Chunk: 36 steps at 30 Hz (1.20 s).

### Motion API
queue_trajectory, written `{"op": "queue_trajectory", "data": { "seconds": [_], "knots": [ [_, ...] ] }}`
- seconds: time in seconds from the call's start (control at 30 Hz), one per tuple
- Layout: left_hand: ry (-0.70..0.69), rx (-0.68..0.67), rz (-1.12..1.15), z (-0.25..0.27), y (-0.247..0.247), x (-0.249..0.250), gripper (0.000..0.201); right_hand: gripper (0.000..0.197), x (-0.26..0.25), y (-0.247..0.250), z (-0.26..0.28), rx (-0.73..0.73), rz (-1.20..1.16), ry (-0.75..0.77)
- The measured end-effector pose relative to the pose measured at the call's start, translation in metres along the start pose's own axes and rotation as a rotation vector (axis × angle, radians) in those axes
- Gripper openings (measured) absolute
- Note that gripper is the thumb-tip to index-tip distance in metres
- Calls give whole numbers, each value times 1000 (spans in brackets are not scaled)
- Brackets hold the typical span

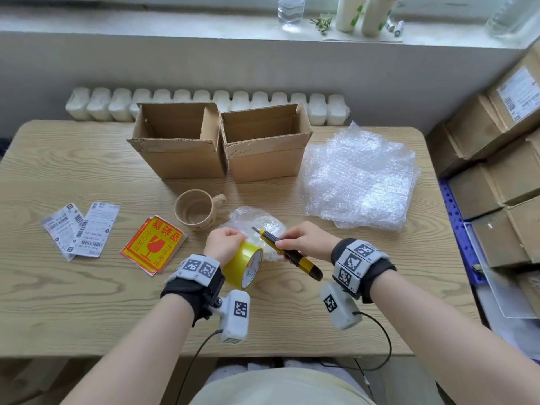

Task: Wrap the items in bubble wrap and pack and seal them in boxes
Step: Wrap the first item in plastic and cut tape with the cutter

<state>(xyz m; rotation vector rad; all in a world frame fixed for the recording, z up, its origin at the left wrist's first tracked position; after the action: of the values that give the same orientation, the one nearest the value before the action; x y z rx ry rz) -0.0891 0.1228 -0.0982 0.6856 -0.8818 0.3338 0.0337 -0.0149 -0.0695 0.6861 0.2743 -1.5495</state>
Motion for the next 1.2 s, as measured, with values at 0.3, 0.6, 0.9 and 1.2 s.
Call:
{"op": "queue_trajectory", "data": {
  "seconds": [0.3, 0.6, 0.9, 1.2],
  "knots": [
    [-12, 26, -35, 1, -2, 5, 8, 27, 5, -2, -4, 10, 36, -52],
    [-72, 60, -126, 3, 0, 11, 9, 37, -7, -4, -3, 43, 134, -85],
    [-89, 54, -205, 2, 1, 14, 9, 38, 0, 8, 7, 75, 252, -133],
    [-117, -15, -209, 1, 5, 22, 12, 20, 24, 24, 24, 84, 193, -55]
  ]
}}
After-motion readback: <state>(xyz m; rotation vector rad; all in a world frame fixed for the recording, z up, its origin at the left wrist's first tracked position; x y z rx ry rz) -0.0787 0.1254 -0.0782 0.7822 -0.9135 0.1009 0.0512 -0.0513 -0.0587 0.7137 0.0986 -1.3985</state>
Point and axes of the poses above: each hand's wrist, its own z-axis away from the middle knuckle, its own y-axis out of the back of the hand, x = y × z, the point moved 8 cm from there along -z, towards the middle knuckle, and after that the axes turned 14 degrees about -y, right-handed, at the moved point
